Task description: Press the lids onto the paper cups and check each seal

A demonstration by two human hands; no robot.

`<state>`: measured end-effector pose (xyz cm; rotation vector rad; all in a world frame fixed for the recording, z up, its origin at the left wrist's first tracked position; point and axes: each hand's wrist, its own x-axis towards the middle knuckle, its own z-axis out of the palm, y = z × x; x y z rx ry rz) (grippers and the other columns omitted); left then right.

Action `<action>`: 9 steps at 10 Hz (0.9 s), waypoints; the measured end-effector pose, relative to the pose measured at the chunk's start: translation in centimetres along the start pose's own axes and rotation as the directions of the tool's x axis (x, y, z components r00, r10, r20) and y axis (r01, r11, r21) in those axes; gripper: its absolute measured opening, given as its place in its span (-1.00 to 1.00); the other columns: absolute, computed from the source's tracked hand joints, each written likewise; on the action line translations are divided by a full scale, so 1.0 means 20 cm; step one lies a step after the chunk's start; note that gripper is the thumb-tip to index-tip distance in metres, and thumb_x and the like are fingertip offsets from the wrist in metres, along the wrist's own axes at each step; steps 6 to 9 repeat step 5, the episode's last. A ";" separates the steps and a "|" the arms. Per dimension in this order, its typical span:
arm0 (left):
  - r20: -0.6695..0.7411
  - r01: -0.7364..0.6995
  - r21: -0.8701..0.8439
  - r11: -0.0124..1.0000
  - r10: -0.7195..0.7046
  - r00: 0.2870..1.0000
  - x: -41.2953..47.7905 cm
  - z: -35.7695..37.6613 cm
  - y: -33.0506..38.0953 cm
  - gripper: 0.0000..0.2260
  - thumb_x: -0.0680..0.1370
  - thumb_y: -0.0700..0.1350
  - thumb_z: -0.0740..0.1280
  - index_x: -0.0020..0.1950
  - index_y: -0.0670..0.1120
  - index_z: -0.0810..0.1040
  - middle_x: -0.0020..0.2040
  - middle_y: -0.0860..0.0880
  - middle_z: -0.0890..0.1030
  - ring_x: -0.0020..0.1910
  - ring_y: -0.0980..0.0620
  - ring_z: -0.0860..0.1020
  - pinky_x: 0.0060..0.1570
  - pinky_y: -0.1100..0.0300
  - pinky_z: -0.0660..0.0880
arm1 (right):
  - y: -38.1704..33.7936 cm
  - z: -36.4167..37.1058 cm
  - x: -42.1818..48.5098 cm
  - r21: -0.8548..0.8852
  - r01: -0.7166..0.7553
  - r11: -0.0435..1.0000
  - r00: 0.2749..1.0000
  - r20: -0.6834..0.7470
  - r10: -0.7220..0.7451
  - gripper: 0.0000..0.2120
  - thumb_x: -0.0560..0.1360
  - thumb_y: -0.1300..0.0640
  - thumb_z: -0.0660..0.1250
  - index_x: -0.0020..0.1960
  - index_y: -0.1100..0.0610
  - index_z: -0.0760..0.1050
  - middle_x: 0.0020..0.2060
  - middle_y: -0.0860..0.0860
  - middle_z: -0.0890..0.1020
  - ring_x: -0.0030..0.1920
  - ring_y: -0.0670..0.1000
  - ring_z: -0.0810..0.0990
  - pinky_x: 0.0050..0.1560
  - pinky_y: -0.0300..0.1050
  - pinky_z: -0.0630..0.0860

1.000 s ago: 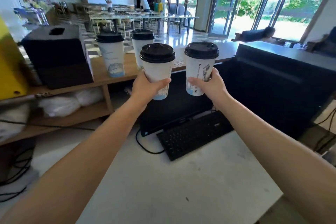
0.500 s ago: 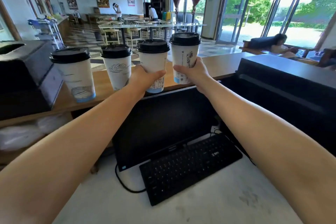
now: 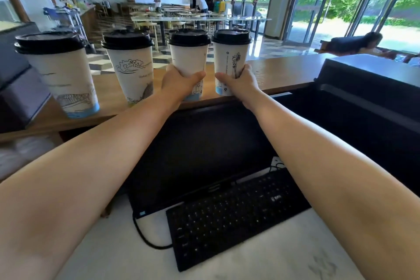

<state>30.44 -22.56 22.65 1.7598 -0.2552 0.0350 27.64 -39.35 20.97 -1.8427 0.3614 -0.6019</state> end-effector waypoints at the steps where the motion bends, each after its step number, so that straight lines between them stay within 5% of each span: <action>1: -0.023 -0.002 0.020 1.000 0.002 1.000 0.02 0.02 -0.01 -0.40 0.39 0.01 0.48 0.31 -0.14 0.31 0.23 -0.07 0.51 0.17 -0.04 0.50 0.11 0.07 0.49 | -0.01 0.00 0.01 -0.057 -0.026 0.998 0.999 0.019 0.027 -0.37 0.36 -0.02 0.51 0.27 0.19 0.28 0.15 0.08 0.56 0.13 0.06 0.57 0.15 -0.02 0.54; 4: 0.057 0.080 0.141 0.987 -0.089 0.994 -0.03 0.01 0.02 -0.61 0.52 -0.06 0.31 0.29 -0.22 0.43 0.21 -0.13 0.54 0.16 -0.10 0.52 0.13 0.04 0.52 | -0.14 0.00 -0.08 -0.432 -0.122 0.894 0.992 -0.048 0.113 -0.29 0.39 -0.30 0.34 0.33 0.18 0.39 0.18 0.09 0.56 0.16 0.10 0.55 0.12 -0.06 0.51; 5: 0.124 0.136 0.187 0.973 -0.161 0.979 -0.07 -0.04 0.06 -0.70 0.55 -0.21 0.26 0.27 -0.25 0.44 0.08 -0.08 0.50 0.03 0.03 0.46 -0.35 0.35 0.43 | -0.24 -0.04 -0.25 -0.475 -0.130 0.870 0.991 -0.045 0.124 -0.38 0.53 -0.19 0.23 0.39 0.23 0.30 0.27 0.13 0.48 0.25 0.15 0.48 0.28 0.03 0.43; 9: 0.124 0.136 0.187 0.973 -0.161 0.979 -0.07 -0.04 0.06 -0.70 0.55 -0.21 0.26 0.27 -0.25 0.44 0.08 -0.08 0.50 0.03 0.03 0.46 -0.35 0.35 0.43 | -0.24 -0.04 -0.25 -0.475 -0.130 0.870 0.991 -0.045 0.124 -0.38 0.53 -0.19 0.23 0.39 0.23 0.30 0.27 0.13 0.48 0.25 0.15 0.48 0.28 0.03 0.43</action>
